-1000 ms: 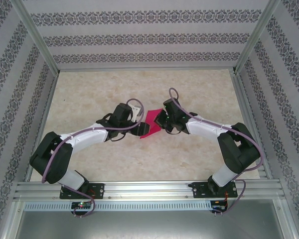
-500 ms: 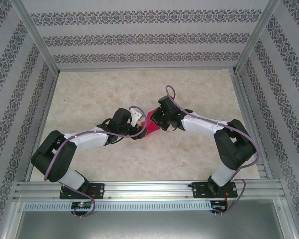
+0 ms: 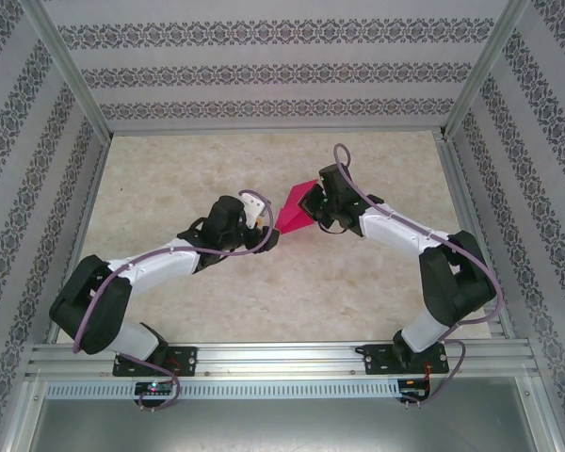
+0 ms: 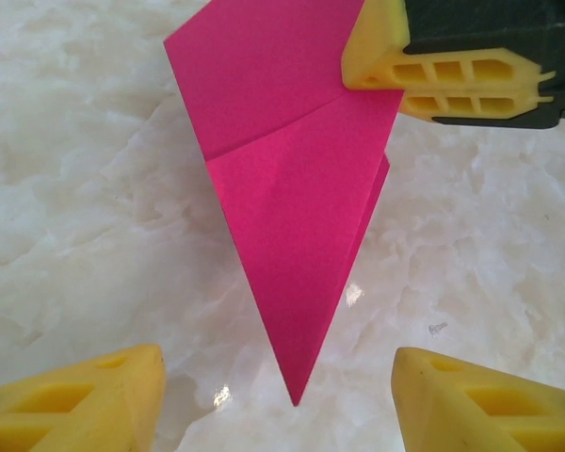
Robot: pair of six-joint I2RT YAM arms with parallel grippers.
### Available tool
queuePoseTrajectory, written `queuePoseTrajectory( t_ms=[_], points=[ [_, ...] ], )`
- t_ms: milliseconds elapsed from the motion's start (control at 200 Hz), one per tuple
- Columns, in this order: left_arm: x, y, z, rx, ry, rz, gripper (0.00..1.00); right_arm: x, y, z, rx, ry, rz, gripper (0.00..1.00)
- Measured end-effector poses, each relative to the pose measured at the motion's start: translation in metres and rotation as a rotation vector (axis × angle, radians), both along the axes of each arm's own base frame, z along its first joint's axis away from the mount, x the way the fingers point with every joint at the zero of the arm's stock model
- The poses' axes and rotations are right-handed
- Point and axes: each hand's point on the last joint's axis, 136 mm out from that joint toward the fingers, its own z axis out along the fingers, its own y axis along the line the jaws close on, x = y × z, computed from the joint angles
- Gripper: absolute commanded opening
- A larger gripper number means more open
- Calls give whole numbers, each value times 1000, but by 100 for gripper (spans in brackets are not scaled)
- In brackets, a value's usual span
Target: Fold a paper plane with a square sheet of paper (pick it up from the middle)
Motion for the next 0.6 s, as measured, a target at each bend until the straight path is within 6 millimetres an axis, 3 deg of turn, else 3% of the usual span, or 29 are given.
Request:
queuePoseTrajectory(
  t_ms=[180,380,599],
  points=[
    [1,-3,-24,17,50,-5,65,-5,13,-21,-3,44,10,0],
    [-2,-13,-47,17,98,-46,61,-24,28,-51,-4,129,3,0],
    [-7,-22,-59,33,95,-81,55,-32,31,-58,11,175,-49,0]
  ],
)
